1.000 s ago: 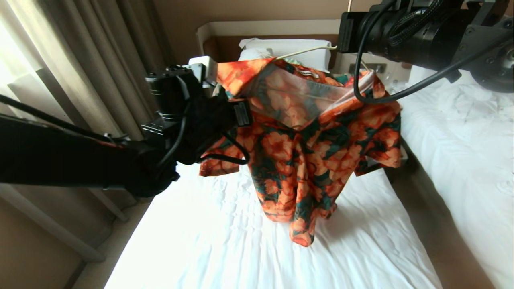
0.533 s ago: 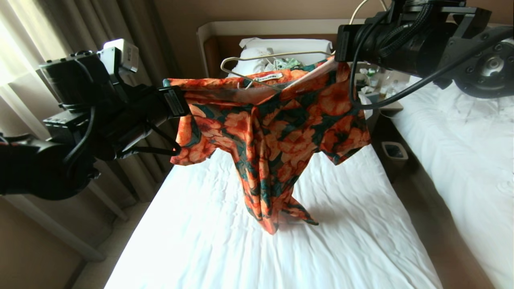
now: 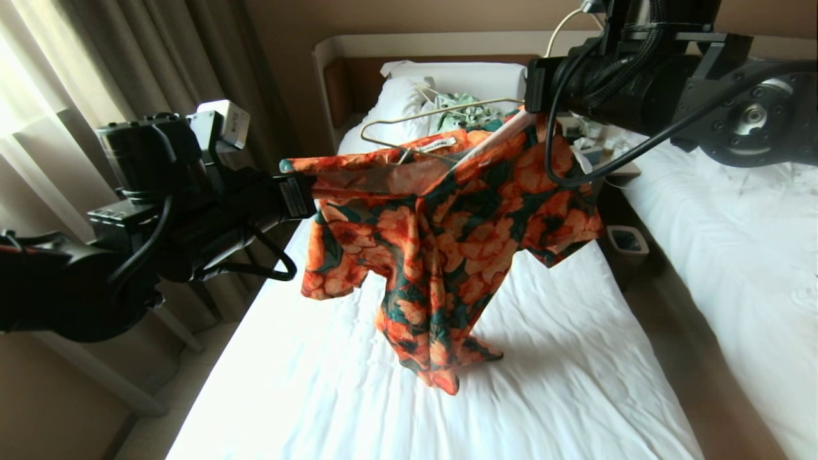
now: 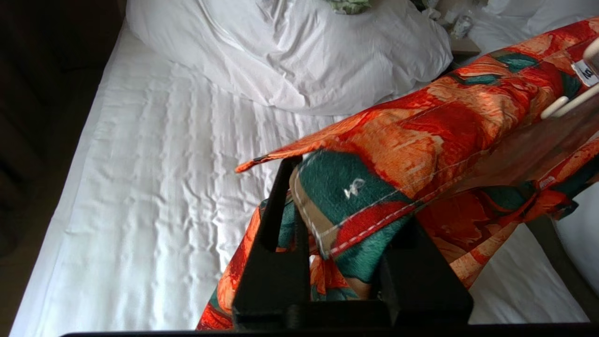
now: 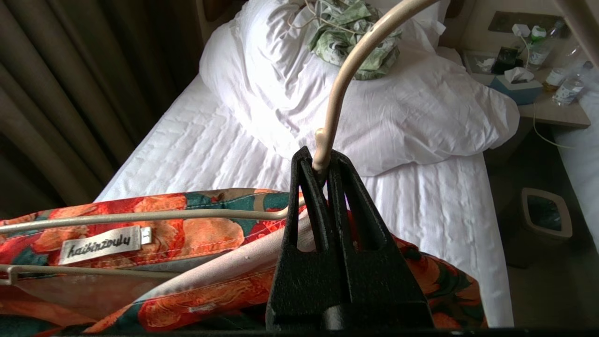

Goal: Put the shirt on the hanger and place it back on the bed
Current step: Take the clothes hanger out of the clothes

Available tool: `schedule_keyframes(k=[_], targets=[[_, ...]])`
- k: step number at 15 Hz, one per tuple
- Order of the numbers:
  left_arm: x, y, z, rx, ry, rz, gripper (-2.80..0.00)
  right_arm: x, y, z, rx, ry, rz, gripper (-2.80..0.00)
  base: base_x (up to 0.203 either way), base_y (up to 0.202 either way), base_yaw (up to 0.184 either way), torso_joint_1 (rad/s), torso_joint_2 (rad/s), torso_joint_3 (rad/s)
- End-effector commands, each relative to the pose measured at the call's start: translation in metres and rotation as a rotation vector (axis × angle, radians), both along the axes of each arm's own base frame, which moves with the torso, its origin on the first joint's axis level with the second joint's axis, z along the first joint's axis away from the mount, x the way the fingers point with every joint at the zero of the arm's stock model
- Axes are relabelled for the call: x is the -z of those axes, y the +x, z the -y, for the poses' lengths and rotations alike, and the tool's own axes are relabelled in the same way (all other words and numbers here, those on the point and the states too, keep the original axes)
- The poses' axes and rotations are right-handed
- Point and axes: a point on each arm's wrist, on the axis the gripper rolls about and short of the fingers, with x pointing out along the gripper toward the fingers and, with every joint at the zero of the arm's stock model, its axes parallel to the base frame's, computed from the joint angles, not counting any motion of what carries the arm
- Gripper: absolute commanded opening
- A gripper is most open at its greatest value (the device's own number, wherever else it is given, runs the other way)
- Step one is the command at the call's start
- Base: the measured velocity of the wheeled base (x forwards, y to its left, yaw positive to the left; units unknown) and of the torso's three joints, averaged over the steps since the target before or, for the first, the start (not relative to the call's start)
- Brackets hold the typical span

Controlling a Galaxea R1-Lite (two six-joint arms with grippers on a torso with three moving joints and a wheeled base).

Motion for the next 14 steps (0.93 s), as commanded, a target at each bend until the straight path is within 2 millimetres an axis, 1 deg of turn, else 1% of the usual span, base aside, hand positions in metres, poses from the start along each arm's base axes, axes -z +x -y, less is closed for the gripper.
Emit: schedule_keyframes(k=[1,4,6,7,9,11,12,14], targets=[[0.01,-0.003,0.003,0.012,0.011,-0.031,0.0,0.008,0.006,-0.005,-0.001,-0.009,-0.017,-2.8,0.0,0.0,0.0,0.0,0.0,0.0],[0.022,-0.009,0.0,0.027,0.025,-0.07,0.0,0.017,0.012,-0.01,-0.005,-0.019,-0.036,-2.8,0.0,0.0,0.0,0.0,0.0,0.0],[0.032,-0.022,-0.01,0.034,0.034,-0.106,0.0,0.027,0.019,-0.014,0.011,-0.026,-0.057,-2.8,0.0,0.0,0.0,0.0,0.0,0.0],[0.038,-0.03,-0.015,0.067,0.038,-0.129,0.0,0.03,0.022,-0.016,0.02,-0.022,-0.056,-2.8,0.0,0.0,0.0,0.0,0.0,0.0],[0.055,-0.045,-0.03,0.129,0.04,-0.19,0.0,0.041,0.033,-0.024,0.032,-0.002,-0.031,-2.8,0.0,0.0,0.0,0.0,0.0,0.0],[0.067,-0.055,-0.05,0.092,0.033,-0.236,0.0,0.056,0.042,-0.034,0.058,0.041,-0.045,-2.8,0.0,0.0,0.0,0.0,0.0,0.0],[0.071,-0.062,-0.061,0.061,0.029,-0.242,-2.8,0.065,0.045,-0.039,0.059,0.084,-0.066,-2.8,0.0,0.0,0.0,0.0,0.0,0.0],[0.071,-0.078,-0.085,0.003,0.011,-0.214,-2.8,0.083,0.054,-0.048,0.066,0.207,-0.116,-2.8,0.0,0.0,0.0,0.0,0.0,0.0]])
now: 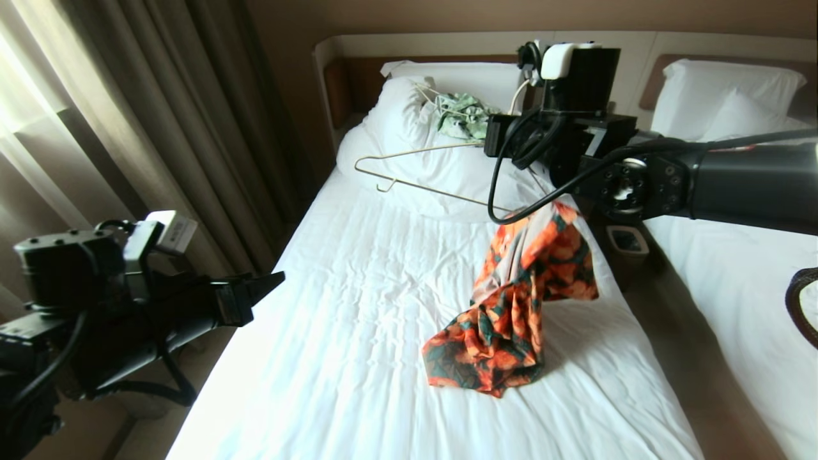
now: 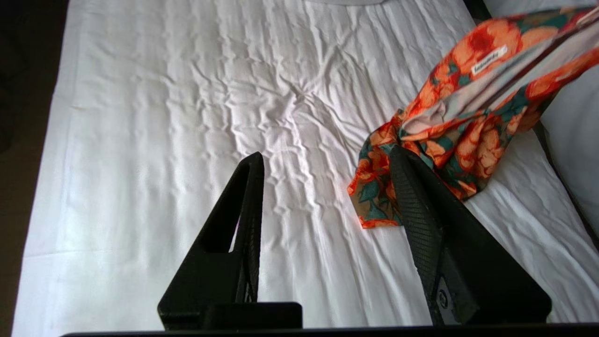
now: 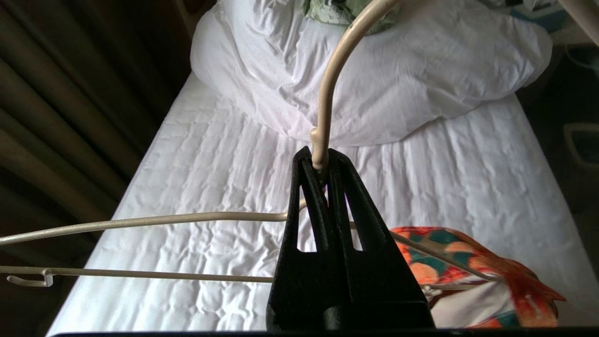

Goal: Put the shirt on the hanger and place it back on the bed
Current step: Take the clothes hanger out of the clothes, then place the hanger on the bed

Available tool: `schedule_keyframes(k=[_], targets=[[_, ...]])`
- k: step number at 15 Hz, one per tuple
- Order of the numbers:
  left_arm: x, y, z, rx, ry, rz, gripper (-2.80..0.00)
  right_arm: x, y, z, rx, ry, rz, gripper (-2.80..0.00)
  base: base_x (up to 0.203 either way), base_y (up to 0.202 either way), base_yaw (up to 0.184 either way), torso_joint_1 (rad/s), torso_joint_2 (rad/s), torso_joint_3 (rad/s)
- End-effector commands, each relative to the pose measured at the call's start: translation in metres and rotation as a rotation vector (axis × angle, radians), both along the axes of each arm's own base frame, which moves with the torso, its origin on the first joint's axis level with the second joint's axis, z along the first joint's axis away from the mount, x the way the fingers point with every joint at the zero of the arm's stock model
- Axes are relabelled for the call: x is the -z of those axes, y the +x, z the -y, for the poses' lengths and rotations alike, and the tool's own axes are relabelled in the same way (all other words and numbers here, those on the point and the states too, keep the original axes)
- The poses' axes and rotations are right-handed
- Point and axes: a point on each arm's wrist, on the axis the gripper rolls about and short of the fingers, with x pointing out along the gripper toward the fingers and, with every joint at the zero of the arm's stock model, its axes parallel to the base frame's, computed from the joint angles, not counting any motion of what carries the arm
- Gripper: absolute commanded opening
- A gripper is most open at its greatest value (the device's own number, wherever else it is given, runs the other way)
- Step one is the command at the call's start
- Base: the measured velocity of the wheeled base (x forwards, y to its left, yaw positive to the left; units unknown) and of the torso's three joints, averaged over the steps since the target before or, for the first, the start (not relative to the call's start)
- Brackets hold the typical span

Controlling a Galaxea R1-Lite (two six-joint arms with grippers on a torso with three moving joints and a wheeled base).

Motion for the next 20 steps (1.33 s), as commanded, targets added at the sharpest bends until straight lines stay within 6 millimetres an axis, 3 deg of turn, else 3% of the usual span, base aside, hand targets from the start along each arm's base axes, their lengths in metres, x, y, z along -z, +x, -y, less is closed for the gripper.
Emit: schedule_keyframes(k=[1,3,5,9,12,15,17,20], targets=[[-0.007,-0.025,-0.025,-0.072,-0.011,0.055,-2.8,0.033,0.016,-0.013,0.004,0.134,-0.075,-2.8,0.0,0.0,0.0,0.0,0.0,0.0],[-0.014,-0.044,-0.046,-0.146,-0.016,0.105,-2.8,0.061,0.028,-0.022,0.015,0.229,-0.147,-2.8,0.0,0.0,0.0,0.0,0.0,0.0],[-0.023,-0.061,-0.057,-0.195,-0.016,0.167,-2.8,0.087,0.028,-0.024,0.031,0.209,-0.25,-2.8,0.0,0.0,0.0,0.0,0.0,0.0],[-0.029,-0.092,-0.052,-0.179,-0.126,0.226,-2.8,0.12,0.005,-0.007,0.095,0.028,-0.533,-2.8,0.0,0.0,0.0,0.0,0.0,0.0],[-0.016,-0.101,-0.05,-0.182,-0.172,0.186,-2.8,0.148,0.005,0.018,0.174,-0.092,-0.713,-2.8,0.0,0.0,0.0,0.0,0.0,0.0],[-0.009,-0.107,-0.049,-0.193,-0.175,0.173,-2.8,0.177,0.023,0.044,0.231,-0.175,-0.794,-2.8,0.0,0.0,0.0,0.0,0.0,0.0],[-0.008,-0.113,-0.048,-0.192,-0.173,0.184,-2.8,0.197,0.037,0.05,0.232,-0.189,-0.791,-2.8,0.0,0.0,0.0,0.0,0.0,0.0],[-0.009,-0.12,-0.046,-0.188,-0.171,0.2,-2.8,0.245,0.067,0.057,0.201,-0.226,-0.759,-2.8,0.0,0.0,0.0,0.0,0.0,0.0]])
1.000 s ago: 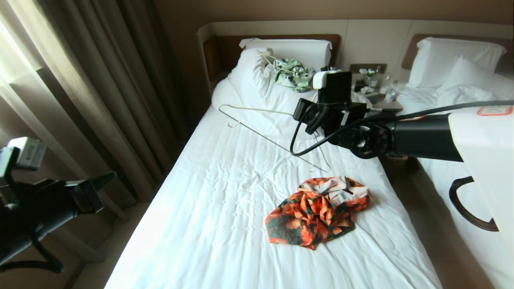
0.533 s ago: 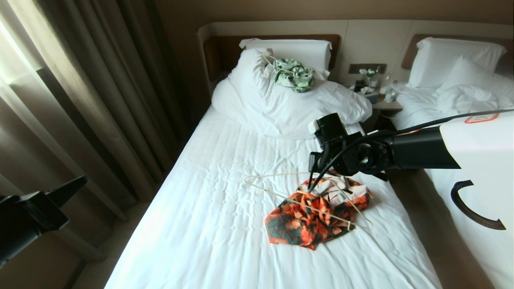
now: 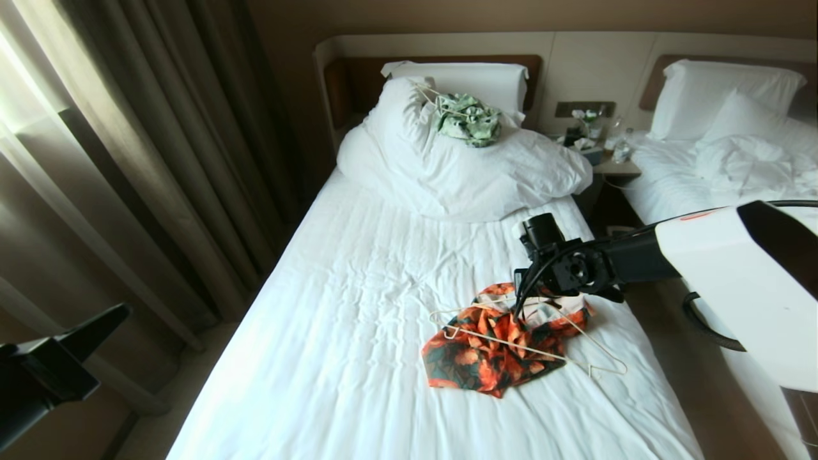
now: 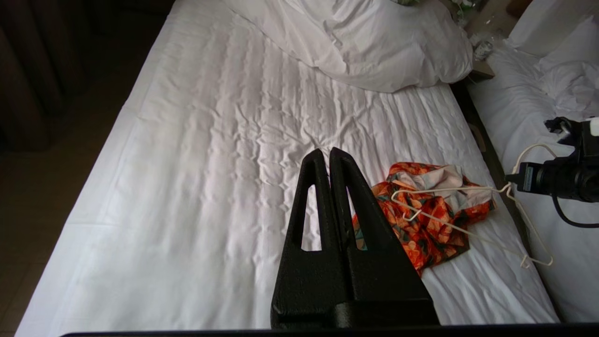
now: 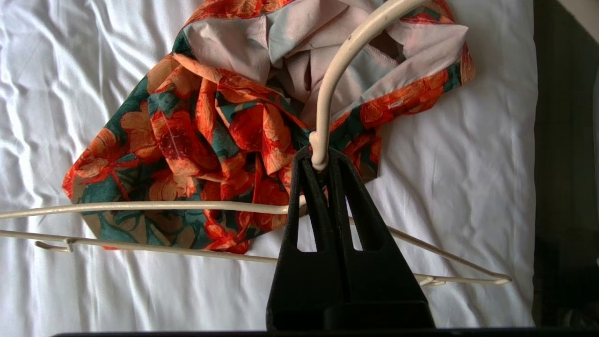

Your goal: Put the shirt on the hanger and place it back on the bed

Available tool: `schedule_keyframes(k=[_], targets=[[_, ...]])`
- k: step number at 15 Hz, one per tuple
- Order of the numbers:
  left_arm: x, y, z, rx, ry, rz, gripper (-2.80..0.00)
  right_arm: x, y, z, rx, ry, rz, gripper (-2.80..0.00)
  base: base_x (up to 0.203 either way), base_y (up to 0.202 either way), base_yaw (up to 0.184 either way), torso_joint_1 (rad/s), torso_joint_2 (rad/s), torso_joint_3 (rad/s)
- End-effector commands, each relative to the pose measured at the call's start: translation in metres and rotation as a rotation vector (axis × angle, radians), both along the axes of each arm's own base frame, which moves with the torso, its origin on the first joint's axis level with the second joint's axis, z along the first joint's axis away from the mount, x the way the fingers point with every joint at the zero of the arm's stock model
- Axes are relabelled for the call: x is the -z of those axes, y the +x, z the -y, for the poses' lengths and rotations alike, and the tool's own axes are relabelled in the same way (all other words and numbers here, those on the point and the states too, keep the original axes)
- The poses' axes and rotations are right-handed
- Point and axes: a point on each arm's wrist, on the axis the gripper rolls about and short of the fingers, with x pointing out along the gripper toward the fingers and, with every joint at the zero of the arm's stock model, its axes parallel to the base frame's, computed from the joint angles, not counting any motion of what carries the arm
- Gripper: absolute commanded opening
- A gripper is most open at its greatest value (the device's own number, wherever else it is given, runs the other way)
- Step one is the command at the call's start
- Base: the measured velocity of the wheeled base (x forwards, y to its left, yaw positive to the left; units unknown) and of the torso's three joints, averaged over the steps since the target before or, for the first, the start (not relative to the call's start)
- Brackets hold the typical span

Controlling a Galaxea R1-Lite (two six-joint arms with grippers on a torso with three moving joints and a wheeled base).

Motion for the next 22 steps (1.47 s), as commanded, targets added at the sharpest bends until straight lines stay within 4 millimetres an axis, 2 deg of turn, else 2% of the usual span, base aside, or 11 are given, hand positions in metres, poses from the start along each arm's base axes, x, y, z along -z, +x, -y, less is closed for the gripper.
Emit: schedule_keyframes(k=[1,2,5,9,10,13,15,17,19,20,22], targets=[[-0.003,-0.006,0.001,-0.003,0.005,0.028,-2.8,0.047,0.018,0.005,-0.011,-0.041,-0.033,0.0,0.0,0.0,0.0,0.0,0.0,0.0],[-0.003,-0.007,0.001,-0.003,0.005,0.029,-2.8,0.055,0.022,0.006,-0.024,-0.065,-0.036,0.0,0.0,0.0,0.0,0.0,0.0,0.0],[-0.003,-0.008,0.002,-0.002,0.006,0.036,-2.8,0.049,0.031,0.011,-0.02,-0.081,-0.013,0.0,0.0,0.0,0.0,0.0,0.0,0.0],[-0.009,-0.021,0.005,0.001,0.021,0.1,-2.8,0.016,0.001,0.019,-0.022,-0.114,-0.066,0.0,0.0,0.0,0.0,0.0,0.0,0.0],[-0.011,-0.026,0.006,0.002,0.024,0.118,-2.8,0.01,-0.01,0.023,-0.016,-0.126,-0.079,-2.8,0.0,0.0,0.0,0.0,0.0,0.0],[-0.01,-0.049,0.011,0.008,0.026,0.119,-2.8,-0.029,-0.046,0.036,-0.004,-0.116,-0.018,-2.8,0.0,0.0,0.0,0.0,0.0,0.0],[-0.009,-0.062,0.014,0.014,0.022,0.123,-2.8,-0.083,-0.077,0.047,0.01,-0.077,0.101,-2.8,0.0,0.0,0.0,0.0,0.0,0.0],[-0.011,-0.076,0.017,0.02,0.001,0.177,-2.8,-0.144,-0.127,0.066,0.022,-0.026,0.246,-2.8,0.0,0.0,0.0,0.0,0.0,0.0],[-0.009,-0.093,0.021,0.034,-0.031,0.181,-2.8,-0.192,-0.187,0.09,0.048,0.024,0.393,-2.8,0.0,0.0,0.0,0.0,0.0,0.0],[-0.007,-0.101,0.023,0.051,-0.062,0.168,-2.8,-0.208,-0.22,0.103,0.063,0.049,0.46,-2.8,0.0,0.0,0.0,0.0,0.0,0.0],[-0.006,-0.116,0.027,0.133,-0.174,0.13,-2.8,-0.22,-0.277,0.128,0.105,0.078,0.552,-2.8,0.0,0.0,0.0,0.0,0.0,0.0]])
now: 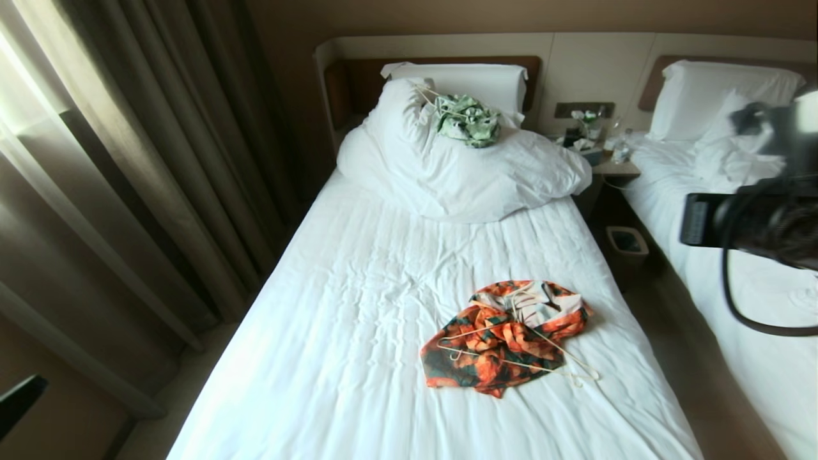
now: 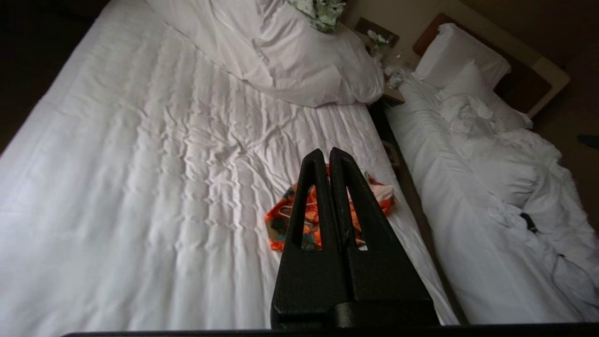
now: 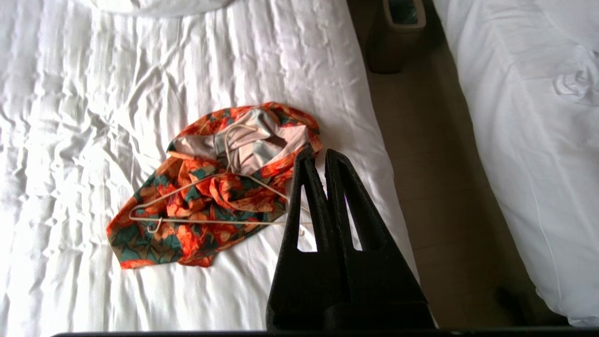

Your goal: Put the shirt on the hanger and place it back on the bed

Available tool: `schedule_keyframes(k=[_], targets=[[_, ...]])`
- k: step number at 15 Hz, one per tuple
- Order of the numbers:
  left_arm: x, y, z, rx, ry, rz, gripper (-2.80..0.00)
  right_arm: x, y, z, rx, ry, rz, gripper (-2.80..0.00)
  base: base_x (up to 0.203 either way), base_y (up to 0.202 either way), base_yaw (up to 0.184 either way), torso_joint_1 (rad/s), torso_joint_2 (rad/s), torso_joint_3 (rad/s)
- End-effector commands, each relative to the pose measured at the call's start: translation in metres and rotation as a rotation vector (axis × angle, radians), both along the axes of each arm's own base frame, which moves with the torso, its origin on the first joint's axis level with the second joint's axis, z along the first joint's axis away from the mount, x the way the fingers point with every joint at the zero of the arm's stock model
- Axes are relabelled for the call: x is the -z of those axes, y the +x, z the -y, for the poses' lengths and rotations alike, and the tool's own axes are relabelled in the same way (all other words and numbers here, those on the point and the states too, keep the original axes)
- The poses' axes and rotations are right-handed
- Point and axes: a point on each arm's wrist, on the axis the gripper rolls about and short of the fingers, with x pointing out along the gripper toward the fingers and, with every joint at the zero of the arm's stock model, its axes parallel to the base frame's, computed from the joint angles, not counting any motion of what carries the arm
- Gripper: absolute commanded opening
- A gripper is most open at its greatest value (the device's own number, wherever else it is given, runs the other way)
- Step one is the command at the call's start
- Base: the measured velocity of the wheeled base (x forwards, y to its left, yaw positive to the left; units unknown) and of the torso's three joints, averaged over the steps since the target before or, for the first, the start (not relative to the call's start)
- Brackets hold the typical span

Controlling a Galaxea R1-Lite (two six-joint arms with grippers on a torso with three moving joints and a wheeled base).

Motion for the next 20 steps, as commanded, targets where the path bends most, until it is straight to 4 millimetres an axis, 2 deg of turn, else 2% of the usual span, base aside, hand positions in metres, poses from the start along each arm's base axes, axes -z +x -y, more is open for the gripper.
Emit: schedule_keyframes(k=[1,3,5,9,12,17,20], targets=[[-0.005,-0.019,0.004,0.079,-0.066,0.025,-2.8,-0.032,-0.092,0.037,0.041,0.069,0.203,-2.8,0.0,0.0,0.0,0.0,0.0,0.0],[-0.014,-0.025,0.004,0.138,-0.095,0.016,-2.8,-0.024,-0.133,0.054,0.08,0.078,0.239,-2.8,0.0,0.0,0.0,0.0,0.0,0.0],[-0.015,-0.037,0.003,0.215,-0.095,0.028,-2.8,-0.016,-0.165,0.065,0.114,0.081,0.262,-2.8,0.0,0.0,0.0,0.0,0.0,0.0],[-0.004,-0.048,0.002,0.207,-0.062,0.073,-2.8,0.009,-0.205,0.076,0.192,0.078,0.288,-2.8,0.0,0.0,0.0,0.0,0.0,0.0],[0.014,-0.048,0.001,0.145,0.053,0.091,-2.8,0.036,-0.229,0.08,0.284,0.067,0.311,-2.8,0.0,0.0,0.0,0.0,0.0,0.0],[0.029,-0.058,0.0,0.103,0.072,0.151,-2.8,0.09,-0.258,0.08,0.296,0.022,0.304,-2.8,0.0,0.0,0.0,0.0,0.0,0.0],[0.036,-0.062,-0.004,-0.093,0.1,0.193,-2.8,0.132,-0.264,0.079,0.219,0.023,0.285,-2.8,0.0,0.0,0.0,0.0,0.0,0.0]])
